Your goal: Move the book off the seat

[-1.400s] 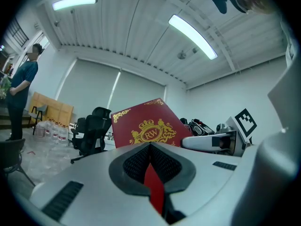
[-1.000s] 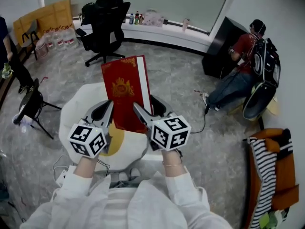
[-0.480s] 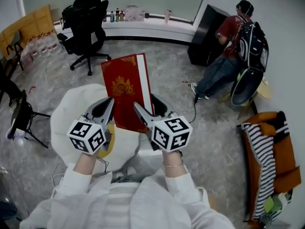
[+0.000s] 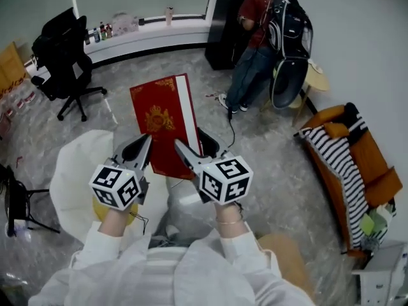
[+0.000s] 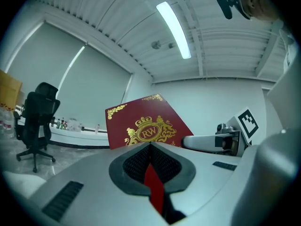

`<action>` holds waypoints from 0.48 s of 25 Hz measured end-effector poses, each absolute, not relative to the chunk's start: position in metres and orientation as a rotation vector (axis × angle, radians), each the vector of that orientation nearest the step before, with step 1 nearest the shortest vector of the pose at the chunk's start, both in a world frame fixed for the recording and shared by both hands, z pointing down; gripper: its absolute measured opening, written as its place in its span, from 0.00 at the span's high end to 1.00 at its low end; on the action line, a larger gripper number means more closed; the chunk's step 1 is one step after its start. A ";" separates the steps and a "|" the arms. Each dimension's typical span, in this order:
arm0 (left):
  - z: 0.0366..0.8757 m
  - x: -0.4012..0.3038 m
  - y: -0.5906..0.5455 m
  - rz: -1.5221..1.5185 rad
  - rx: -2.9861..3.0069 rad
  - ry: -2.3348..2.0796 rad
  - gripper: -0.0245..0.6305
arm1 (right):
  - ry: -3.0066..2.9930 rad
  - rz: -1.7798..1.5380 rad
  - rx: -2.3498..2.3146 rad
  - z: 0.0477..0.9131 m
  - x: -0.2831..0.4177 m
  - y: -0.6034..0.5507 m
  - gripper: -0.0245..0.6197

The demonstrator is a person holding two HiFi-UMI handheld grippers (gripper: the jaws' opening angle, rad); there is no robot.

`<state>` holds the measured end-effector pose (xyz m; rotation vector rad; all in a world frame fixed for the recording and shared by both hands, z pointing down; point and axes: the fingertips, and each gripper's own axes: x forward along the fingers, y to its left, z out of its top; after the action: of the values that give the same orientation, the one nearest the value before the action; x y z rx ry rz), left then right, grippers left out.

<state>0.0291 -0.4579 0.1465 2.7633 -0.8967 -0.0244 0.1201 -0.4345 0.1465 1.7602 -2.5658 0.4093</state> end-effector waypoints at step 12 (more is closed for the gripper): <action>0.158 0.105 -0.360 0.149 2.893 -0.305 0.96 | -2.218 0.437 2.233 0.154 0.177 -0.316 0.54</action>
<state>0.1049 -0.3601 0.1583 2.8932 -0.3054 0.1494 0.1773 -0.3165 0.1537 2.2334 -2.2184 0.4374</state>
